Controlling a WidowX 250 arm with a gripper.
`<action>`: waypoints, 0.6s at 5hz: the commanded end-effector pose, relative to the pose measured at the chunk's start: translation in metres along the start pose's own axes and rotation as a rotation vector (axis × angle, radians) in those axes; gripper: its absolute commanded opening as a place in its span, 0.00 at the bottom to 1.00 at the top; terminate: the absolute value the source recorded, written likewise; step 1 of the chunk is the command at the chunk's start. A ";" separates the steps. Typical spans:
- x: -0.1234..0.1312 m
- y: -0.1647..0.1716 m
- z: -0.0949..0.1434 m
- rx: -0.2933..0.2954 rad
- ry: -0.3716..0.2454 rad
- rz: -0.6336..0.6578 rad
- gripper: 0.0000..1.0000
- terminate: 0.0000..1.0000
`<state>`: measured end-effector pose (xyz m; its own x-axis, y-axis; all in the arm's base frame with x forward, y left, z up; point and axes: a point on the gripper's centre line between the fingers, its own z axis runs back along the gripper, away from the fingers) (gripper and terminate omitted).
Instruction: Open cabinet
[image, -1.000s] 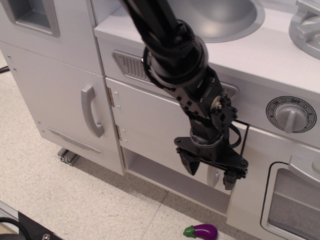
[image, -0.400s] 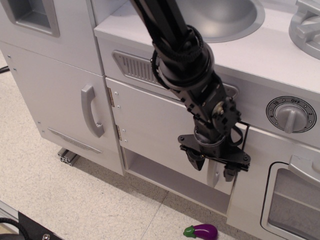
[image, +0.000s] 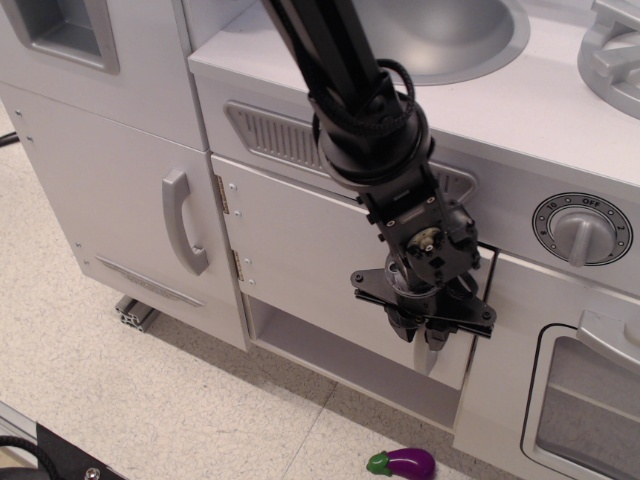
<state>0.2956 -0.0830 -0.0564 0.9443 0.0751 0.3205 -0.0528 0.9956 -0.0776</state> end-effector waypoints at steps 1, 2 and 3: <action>-0.017 0.005 0.018 -0.035 0.020 -0.023 0.00 0.00; -0.038 0.018 0.027 -0.035 0.043 -0.048 0.00 0.00; -0.052 0.030 0.034 -0.037 0.060 -0.071 0.00 0.00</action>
<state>0.2220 -0.0509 -0.0579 0.9751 -0.0131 0.2213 0.0310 0.9965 -0.0777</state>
